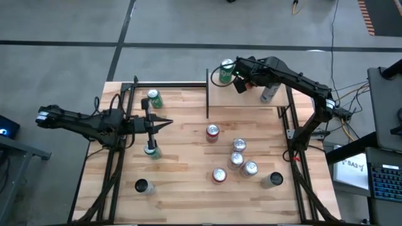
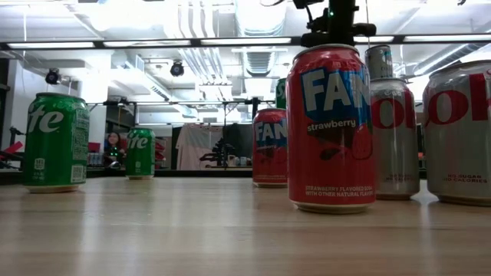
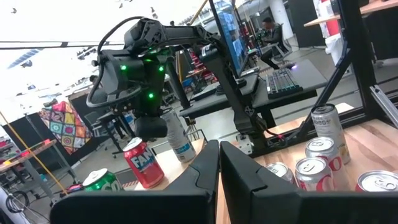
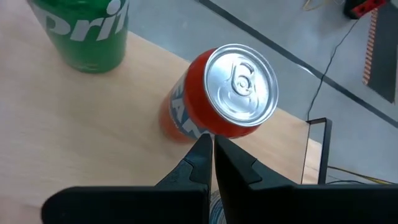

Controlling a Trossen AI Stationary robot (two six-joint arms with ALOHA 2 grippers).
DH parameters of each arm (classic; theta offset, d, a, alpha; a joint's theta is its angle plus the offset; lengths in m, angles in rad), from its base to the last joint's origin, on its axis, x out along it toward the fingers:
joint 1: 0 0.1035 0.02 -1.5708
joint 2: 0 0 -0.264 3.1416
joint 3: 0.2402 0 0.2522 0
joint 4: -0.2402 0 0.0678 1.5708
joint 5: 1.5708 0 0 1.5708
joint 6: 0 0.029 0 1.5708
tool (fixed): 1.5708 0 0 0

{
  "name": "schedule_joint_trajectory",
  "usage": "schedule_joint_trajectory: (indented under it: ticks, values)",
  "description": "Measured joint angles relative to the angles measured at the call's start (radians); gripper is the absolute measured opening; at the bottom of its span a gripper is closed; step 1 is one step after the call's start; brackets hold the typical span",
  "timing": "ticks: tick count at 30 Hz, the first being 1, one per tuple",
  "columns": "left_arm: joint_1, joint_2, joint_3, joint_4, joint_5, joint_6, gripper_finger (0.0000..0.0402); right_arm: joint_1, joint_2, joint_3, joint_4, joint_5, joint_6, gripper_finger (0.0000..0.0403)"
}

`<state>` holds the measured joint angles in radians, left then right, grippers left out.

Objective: Place canned beverage on shelf
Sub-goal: Put the top left orange soda can on the shelf

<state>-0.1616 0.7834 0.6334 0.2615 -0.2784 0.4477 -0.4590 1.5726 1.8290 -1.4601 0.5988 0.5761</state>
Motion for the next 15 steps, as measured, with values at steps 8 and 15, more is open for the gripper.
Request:
schedule_joint_trajectory:
  ticks: [8,15]
  values:
    - [0.0,0.0,0.0,0.0,0.0,0.0,0.0,-0.007,0.028,0.0,0.003,0.007,-0.01,0.0009]
    - [0.0,0.0,0.0,0.0,0.0,0.0,0.0,-0.011,0.055,-0.001,0.007,0.057,-0.038,0.0009]
